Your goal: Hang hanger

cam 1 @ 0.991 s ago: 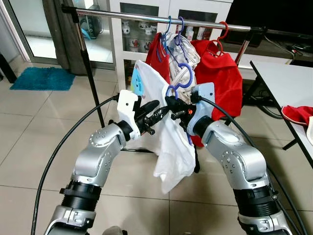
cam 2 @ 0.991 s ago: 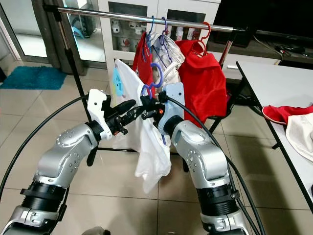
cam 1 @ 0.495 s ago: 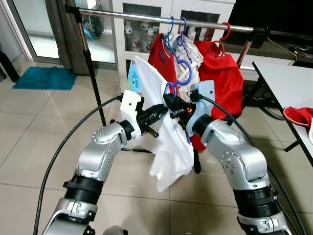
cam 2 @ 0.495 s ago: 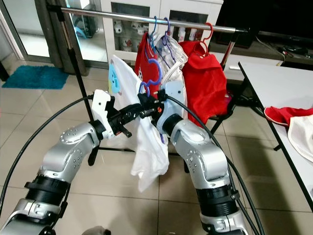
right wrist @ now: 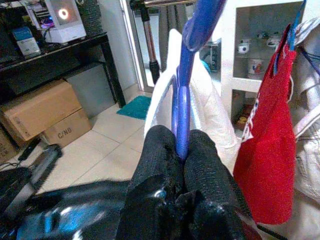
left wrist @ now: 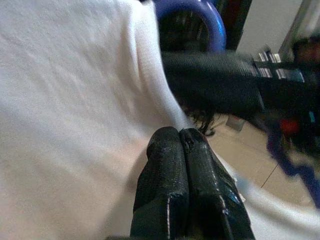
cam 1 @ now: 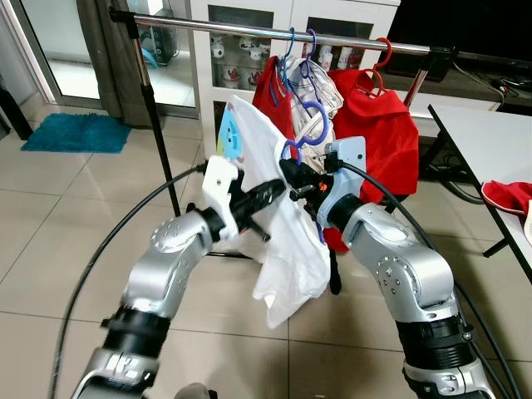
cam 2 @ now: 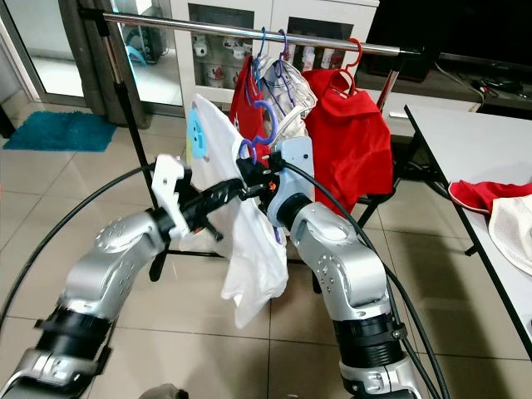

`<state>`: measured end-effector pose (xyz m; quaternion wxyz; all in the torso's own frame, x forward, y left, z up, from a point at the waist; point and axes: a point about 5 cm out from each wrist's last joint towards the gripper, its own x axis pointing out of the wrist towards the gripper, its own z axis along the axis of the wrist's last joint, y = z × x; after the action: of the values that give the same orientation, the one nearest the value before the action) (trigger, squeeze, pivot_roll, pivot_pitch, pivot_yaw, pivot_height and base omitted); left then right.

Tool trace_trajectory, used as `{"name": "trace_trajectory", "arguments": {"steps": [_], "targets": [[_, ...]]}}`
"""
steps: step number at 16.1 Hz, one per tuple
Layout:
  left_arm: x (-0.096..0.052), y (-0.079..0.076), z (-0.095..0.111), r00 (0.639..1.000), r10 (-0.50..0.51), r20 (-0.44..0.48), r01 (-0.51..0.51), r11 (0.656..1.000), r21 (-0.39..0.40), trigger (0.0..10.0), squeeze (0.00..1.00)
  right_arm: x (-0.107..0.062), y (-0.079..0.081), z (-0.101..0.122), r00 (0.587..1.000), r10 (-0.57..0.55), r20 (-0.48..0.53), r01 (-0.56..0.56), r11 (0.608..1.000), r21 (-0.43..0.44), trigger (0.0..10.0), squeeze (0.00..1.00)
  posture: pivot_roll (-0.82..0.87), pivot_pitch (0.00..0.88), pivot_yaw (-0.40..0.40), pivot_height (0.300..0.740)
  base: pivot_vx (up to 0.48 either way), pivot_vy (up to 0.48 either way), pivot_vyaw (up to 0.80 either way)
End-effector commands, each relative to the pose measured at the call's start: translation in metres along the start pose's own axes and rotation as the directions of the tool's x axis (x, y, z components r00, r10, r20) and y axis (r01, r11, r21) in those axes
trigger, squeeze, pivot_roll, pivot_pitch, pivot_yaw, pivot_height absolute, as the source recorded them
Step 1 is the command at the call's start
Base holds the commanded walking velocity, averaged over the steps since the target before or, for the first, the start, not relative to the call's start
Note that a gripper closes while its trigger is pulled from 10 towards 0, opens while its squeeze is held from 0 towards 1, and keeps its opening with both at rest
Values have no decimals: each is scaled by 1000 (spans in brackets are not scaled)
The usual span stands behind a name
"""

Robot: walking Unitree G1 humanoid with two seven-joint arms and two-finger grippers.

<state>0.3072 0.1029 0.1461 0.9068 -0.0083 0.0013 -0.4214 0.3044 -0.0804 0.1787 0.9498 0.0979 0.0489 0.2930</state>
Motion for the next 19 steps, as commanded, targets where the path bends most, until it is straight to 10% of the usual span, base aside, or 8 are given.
{"name": "trace_trajectory", "arguments": {"steps": [1,2,11,16,17,19], "targets": [[2,-5,6,1000,-23,18,22,998,53,10000,0,0,-5,9,999,-25,31,25,1000,-7,10000,0,-117,0,-76,740,0,0,0],[-1,-6,3,1000,-24,4,24,996,87,10000,1000,1,-4,10,999,-28,43,28,1000,3,10000,0,-117,0,-74,740,0,0,0],[4,-18,4,998,21,58,-27,993,112,10000,1000,13,3,20,985,31,172,-50,993,107,10000,0,-112,0,-80,740,0,0,0],[8,1,9,974,207,97,-213,975,63,10000,957,16,12,25,975,107,194,-121,991,64,10000,0,-114,0,-86,740,0,0,0],[8,4,8,972,222,82,-228,971,66,10000,0,15,14,25,973,118,196,-132,990,58,10000,0,-114,0,-86,740,0,0,0],[10,7,6,969,242,55,-245,968,61,10000,0,15,15,26,970,134,203,-147,988,51,10000,0,-118,0,-83,740,0,0,0]]}}
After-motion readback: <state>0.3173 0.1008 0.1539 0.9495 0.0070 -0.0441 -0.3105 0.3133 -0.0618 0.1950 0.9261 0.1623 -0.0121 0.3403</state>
